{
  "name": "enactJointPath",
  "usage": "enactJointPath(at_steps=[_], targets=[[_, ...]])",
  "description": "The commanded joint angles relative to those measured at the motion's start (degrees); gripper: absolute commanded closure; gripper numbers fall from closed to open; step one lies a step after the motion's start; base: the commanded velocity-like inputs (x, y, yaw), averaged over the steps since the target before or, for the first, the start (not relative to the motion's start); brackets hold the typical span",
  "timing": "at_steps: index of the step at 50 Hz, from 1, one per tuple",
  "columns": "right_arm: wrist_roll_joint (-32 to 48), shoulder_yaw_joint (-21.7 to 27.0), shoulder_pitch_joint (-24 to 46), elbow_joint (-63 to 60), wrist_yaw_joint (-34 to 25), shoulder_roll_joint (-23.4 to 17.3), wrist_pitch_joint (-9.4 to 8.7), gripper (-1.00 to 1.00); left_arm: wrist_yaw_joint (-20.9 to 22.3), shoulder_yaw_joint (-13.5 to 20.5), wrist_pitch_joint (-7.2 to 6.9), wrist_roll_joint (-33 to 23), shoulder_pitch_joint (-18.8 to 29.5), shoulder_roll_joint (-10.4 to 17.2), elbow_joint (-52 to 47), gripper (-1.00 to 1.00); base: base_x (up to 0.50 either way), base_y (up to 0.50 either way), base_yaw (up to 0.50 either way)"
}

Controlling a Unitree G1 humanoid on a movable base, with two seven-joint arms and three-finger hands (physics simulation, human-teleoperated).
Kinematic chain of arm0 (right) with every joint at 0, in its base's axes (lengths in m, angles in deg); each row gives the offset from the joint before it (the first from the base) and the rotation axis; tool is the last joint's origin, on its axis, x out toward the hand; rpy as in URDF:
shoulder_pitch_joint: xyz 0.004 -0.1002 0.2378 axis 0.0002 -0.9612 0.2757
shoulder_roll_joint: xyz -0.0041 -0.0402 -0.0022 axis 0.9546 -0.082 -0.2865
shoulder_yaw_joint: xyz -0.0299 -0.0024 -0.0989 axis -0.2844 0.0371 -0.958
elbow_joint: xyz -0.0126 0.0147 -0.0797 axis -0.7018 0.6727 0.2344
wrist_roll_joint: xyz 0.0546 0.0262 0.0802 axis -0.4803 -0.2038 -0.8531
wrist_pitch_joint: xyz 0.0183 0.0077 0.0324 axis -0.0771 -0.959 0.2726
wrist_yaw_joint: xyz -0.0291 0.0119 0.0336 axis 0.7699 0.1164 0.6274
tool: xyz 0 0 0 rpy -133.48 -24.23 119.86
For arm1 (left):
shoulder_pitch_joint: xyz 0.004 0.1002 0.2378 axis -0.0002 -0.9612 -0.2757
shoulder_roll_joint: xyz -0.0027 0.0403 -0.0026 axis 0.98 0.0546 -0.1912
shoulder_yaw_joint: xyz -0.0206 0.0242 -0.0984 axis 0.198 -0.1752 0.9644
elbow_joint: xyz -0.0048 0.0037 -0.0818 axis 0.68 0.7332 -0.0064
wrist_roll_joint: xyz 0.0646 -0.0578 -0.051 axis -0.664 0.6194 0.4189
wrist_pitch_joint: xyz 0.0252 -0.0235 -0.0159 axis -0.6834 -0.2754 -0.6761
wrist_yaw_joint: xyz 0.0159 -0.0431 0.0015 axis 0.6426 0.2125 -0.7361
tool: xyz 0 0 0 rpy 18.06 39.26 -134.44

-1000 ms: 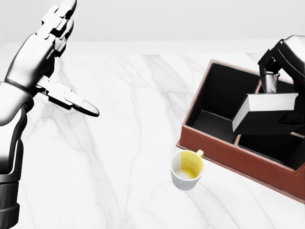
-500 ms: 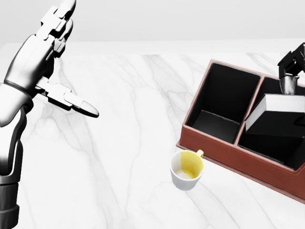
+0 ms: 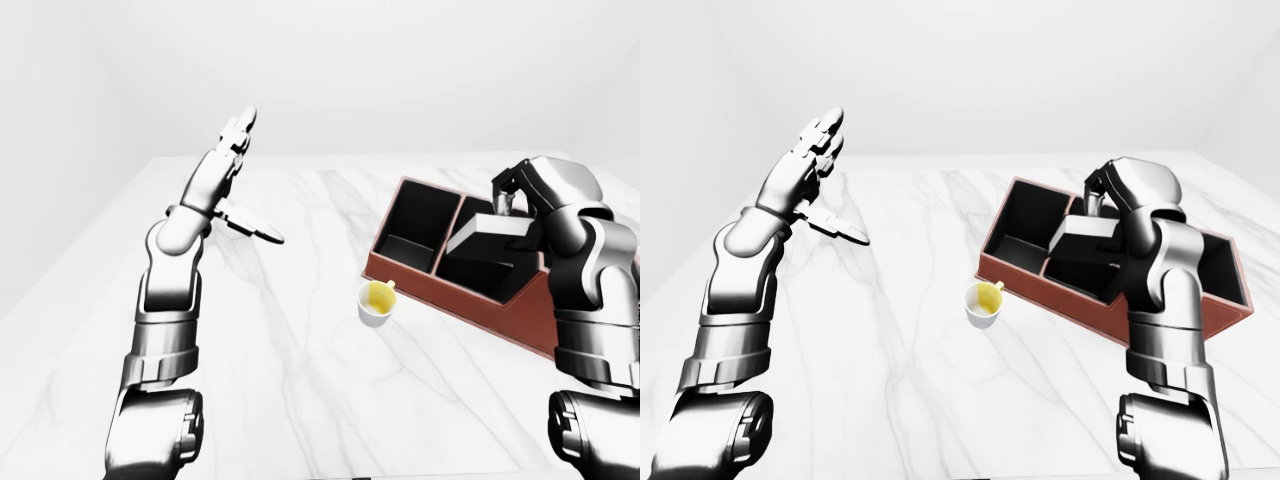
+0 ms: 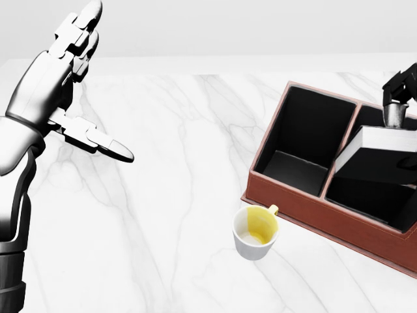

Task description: Pick up the book and place it in the caddy.

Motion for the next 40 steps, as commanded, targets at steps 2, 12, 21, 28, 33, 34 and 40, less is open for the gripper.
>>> enactJointPath(at_steps=[2, 12, 21, 28, 33, 34, 40], targets=[[2.8, 0.5, -0.5, 2.5, 4.0, -0.4, 0.0, 1.0, -0.1, 0.1, 0.0, 0.1, -0.1, 0.0, 0.4, -1.0, 0.0, 0.0, 0.0], [2.6, 0.9, -0.9, 3.5, 5.2, -0.3, 0.0, 1.0, -0.2, 0.0, 0.0, 0.2, -0.1, 0.0, 0.8, -1.0, 0.0, 0.0, 0.0], [1.7, 0.7, 0.0, 5.7, 7.9, 0.0, 0.0, 1.0, -0.2, 0.0, 0.0, 0.2, -0.2, 0.0, 0.7, -1.0, 0.0, 0.0, 0.0], [0.6, -0.1, 1.5, 9.3, 11.0, 0.5, 0.0, 1.0, -0.2, 0.1, 0.0, 0.2, -0.5, 0.0, 0.6, -1.0, 0.0, 0.0, 0.0], [0.1, -0.7, 1.9, 10.5, 12.3, 0.6, 0.0, 1.0, -0.1, 0.1, 0.0, 0.2, -0.7, 0.0, 0.3, -1.0, 0.0, 0.0, 0.0], [0.0, -0.8, 2.0, 10.9, 12.5, 0.6, 0.0, 1.0, -0.2, 0.2, 0.0, 0.2, -0.7, 0.0, 0.4, -1.0, 0.0, 0.0, 0.0], [-0.1, -1.2, 2.4, 12.3, 13.7, 0.3, 0.0, 1.0, -0.2, 0.2, 0.0, 0.2, -0.8, 0.1, 0.2, -1.0, 0.0, 0.0, 0.0]])
